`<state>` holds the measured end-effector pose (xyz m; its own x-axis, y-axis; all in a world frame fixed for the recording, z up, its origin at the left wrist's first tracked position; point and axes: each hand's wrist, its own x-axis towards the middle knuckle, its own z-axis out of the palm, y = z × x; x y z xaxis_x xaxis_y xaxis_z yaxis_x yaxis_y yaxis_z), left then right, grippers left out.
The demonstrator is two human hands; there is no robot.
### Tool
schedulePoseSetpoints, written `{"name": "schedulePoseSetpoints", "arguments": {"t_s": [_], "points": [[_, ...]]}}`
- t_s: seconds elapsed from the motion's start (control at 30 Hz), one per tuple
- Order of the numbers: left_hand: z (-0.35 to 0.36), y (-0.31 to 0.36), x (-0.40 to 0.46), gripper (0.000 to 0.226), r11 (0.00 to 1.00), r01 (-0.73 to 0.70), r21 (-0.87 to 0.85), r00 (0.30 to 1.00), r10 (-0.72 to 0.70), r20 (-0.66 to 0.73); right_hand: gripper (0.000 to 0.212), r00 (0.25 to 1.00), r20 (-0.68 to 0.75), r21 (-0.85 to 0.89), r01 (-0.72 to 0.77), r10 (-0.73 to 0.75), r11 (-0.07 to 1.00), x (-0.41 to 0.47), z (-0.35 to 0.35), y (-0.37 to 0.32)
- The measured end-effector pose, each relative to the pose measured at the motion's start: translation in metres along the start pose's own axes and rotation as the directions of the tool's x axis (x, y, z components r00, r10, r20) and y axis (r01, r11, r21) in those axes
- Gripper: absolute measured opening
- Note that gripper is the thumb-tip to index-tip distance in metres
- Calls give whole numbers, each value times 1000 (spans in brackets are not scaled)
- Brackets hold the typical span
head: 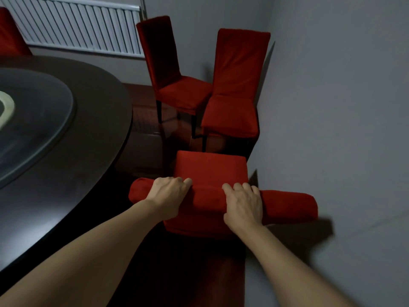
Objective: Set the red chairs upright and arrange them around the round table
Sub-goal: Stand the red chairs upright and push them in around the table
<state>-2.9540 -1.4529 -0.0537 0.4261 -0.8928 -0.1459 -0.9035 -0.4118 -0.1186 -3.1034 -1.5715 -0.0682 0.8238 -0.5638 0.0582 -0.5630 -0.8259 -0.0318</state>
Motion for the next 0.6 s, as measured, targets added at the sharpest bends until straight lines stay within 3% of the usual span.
{"name": "schedulePoseSetpoints", "arguments": {"t_s": [0.6], "points": [[20,10,-119,37,999,19,-26,998,-21,-60,52,999,47,-12,11,-10,1000,-87,-3,-54]]}}
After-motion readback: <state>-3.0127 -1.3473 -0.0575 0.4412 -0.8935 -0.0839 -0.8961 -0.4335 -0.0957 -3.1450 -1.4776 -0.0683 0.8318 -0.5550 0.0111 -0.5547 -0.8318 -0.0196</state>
